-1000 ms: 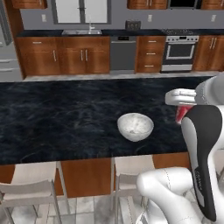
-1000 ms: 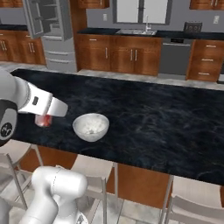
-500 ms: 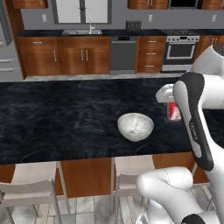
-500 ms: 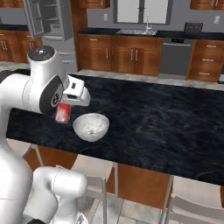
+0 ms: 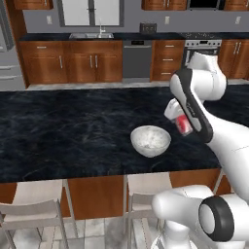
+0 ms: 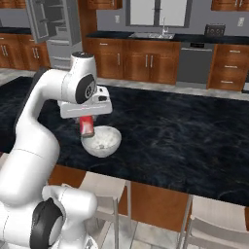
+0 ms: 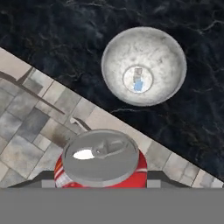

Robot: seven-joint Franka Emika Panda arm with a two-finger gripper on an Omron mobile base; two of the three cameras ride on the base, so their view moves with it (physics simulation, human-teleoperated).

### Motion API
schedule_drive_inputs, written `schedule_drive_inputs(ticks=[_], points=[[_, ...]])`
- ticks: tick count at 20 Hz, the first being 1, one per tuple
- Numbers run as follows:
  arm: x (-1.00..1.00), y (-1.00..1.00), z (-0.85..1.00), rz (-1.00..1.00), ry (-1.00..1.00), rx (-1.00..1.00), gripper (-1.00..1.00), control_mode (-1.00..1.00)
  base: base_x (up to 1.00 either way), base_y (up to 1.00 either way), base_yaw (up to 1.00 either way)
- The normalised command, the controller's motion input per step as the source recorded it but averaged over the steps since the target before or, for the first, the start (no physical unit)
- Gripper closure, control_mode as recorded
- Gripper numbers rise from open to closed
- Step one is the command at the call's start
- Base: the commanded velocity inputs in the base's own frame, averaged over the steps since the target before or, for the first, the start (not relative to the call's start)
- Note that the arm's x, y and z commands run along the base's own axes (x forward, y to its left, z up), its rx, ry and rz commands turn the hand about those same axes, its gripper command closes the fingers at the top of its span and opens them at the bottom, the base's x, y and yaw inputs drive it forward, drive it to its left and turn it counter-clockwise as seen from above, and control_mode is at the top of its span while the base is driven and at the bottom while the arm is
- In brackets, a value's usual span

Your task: Open the fridge, grab two sodas, and place both sodas inside the bowl with ice on the dining counter.

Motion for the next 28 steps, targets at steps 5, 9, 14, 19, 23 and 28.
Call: schedule_drive_inputs(ticks=[5,9,14,19,23,28], points=[[0.52,0.00,-0.40,0.34,0.02,-0.12,1.00,-1.00,0.00,0.00,0.00],[0.31,0.03,-0.37,0.27,0.00,-0.11,1.00,-1.00,0.00,0.00,0.00],[0.14,0.16,-0.30,0.16,0.00,-0.10,1.00,-1.00,0.00,0.00,0.00],[0.29,0.13,-0.28,0.14,0.00,-0.05,1.00,-1.00,0.00,0.00,0.00],[0.39,0.02,-0.35,0.16,0.00,-0.04,1.00,-1.00,0.00,0.00,0.00],[0.33,0.00,-0.35,0.16,0.00,-0.03,1.00,-1.00,0.00,0.00,0.00]])
